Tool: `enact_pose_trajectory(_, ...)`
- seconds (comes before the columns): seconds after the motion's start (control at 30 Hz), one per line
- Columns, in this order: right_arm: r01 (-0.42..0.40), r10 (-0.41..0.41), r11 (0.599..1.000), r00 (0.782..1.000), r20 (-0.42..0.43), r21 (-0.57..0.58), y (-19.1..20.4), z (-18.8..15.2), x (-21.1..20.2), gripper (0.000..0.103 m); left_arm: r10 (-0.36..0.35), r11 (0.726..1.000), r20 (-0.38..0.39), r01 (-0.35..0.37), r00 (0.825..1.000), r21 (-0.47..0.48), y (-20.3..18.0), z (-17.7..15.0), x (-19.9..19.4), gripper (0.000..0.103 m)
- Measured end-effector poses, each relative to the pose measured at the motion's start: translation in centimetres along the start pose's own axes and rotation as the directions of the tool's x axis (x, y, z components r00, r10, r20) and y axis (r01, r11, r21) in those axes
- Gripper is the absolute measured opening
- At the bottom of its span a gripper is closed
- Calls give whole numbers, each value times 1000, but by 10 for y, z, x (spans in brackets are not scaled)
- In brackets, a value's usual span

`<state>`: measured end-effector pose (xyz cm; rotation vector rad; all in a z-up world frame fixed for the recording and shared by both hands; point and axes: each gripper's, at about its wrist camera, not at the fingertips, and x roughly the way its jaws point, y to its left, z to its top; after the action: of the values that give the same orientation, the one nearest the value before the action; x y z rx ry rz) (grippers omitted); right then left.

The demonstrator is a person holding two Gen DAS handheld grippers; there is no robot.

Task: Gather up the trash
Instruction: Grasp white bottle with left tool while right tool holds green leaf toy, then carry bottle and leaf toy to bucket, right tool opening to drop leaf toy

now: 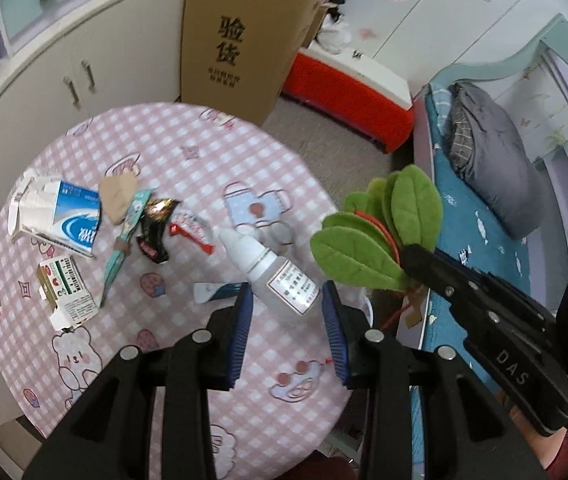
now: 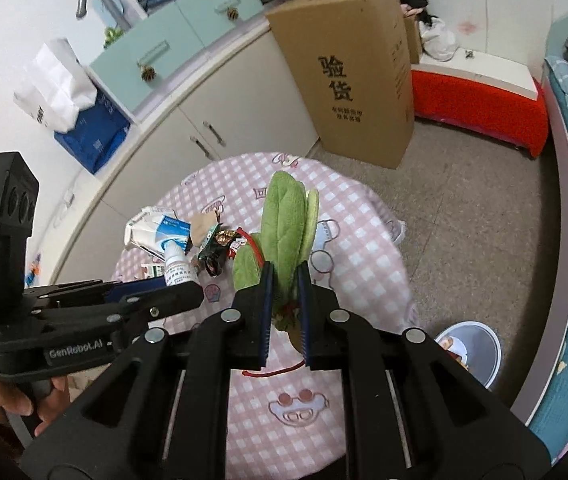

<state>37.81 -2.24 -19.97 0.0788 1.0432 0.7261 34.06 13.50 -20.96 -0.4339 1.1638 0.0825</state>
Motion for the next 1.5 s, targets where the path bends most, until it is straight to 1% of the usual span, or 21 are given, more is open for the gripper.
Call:
enact_pose_trajectory(0.13,11,-13,1000,999,44,29,-20,-8,-36,12,-23,999,30,22,999,45,-37,-4,-14,34)
enact_pose_trajectory(0.2,23,-26,999,997,68,50,-35,-12,-56,12,-45,997,36,43,998,66,-57,-6,-17,34)
enact_pose_trajectory(0.27,45,-51,996,995,88,74,-55,-18,-77,12,-53,994,41,49,998,96,-76,-9,-18,34)
enact_pose_trajectory(0.4,83,-97,988,990,107,127,-88,-31,-105,12,-77,985,36,70,996,156,-117,-15,-16,34)
enact_pose_trajectory(0.57,126,-153,970,981,122,208,-131,-54,-136,12,-105,971,10,100,994,217,-163,-23,-3,34)
enact_pose_trajectory(0.7,145,-181,955,976,120,260,-156,-68,-150,12,-141,958,-24,142,990,249,-196,-28,9,34)
enact_pose_trajectory(0.83,174,-214,940,971,110,293,-176,-81,-161,12,-165,947,-53,173,985,269,-220,-33,20,34)
enact_pose_trajectory(0.97,192,-234,928,967,99,320,-192,-90,-166,12,-171,939,-87,189,981,287,-240,-34,35,34)
enact_pose_trajectory(1.1,197,-242,921,965,98,336,-204,-91,-168,12,-163,932,-105,188,981,310,-254,-35,45,34)
enact_pose_trajectory(1.17,205,-253,918,962,103,339,-206,-90,-166,15,-160,929,-114,189,980,318,-260,-34,49,34)
enact_pose_trajectory(1.2,212,-259,915,961,98,344,-208,-89,-165,18,-156,927,-121,188,980,324,-263,-34,52,34)
enact_pose_trajectory(1.23,213,-258,912,962,88,350,-211,-89,-162,26,-155,926,-127,189,980,327,-265,-34,54,34)
enact_pose_trajectory(1.27,222,-268,906,960,83,360,-215,-90,-161,36,-153,925,-132,189,979,330,-267,-34,56,34)
enact_pose_trajectory(1.33,242,-288,898,955,77,367,-219,-91,-159,52,-149,922,-140,189,979,338,-271,-33,59,34)
enact_pose_trajectory(1.5,241,-295,891,952,86,386,-226,-95,-168,52,-142,917,-156,189,978,351,-279,-35,67,34)
